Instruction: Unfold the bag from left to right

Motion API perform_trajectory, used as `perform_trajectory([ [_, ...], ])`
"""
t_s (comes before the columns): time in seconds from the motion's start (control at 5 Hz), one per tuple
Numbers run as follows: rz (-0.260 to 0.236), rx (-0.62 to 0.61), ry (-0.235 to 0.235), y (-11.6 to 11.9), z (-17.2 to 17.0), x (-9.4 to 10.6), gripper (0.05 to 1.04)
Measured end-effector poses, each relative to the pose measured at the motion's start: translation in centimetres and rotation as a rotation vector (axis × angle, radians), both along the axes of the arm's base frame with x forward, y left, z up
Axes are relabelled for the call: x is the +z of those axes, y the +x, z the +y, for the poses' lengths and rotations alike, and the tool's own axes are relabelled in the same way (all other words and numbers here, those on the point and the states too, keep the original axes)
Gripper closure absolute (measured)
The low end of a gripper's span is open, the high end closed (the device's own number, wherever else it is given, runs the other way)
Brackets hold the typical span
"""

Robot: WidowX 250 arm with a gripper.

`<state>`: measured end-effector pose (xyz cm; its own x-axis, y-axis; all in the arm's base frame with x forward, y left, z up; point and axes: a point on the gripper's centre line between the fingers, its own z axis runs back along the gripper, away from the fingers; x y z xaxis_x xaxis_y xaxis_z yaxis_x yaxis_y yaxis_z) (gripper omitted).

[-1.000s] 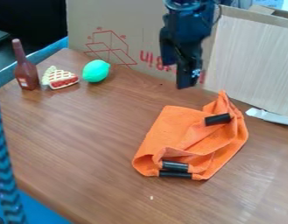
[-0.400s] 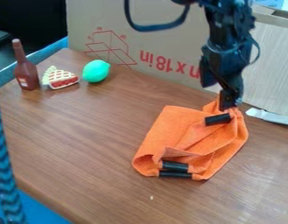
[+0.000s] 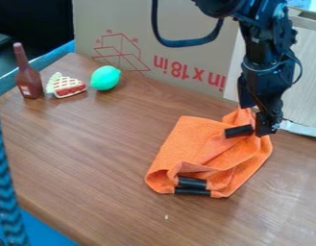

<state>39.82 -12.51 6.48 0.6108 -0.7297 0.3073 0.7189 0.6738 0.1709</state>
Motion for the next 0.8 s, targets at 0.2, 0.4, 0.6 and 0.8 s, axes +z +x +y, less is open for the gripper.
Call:
perform_trajectory([
  [0.2,0.038,-0.045,-0.016,-0.6,-0.5,-0.1,0.084],
  [0.4,0.066,-0.061,-0.003,-1.0,0.1,-0.3,0.083],
  [0.6,0.095,-0.057,0.017,-1.0,0.8,-1.1,0.084],
  [0.8,0.118,-0.041,0.058,-0.7,1.3,-2.5,0.084],
])
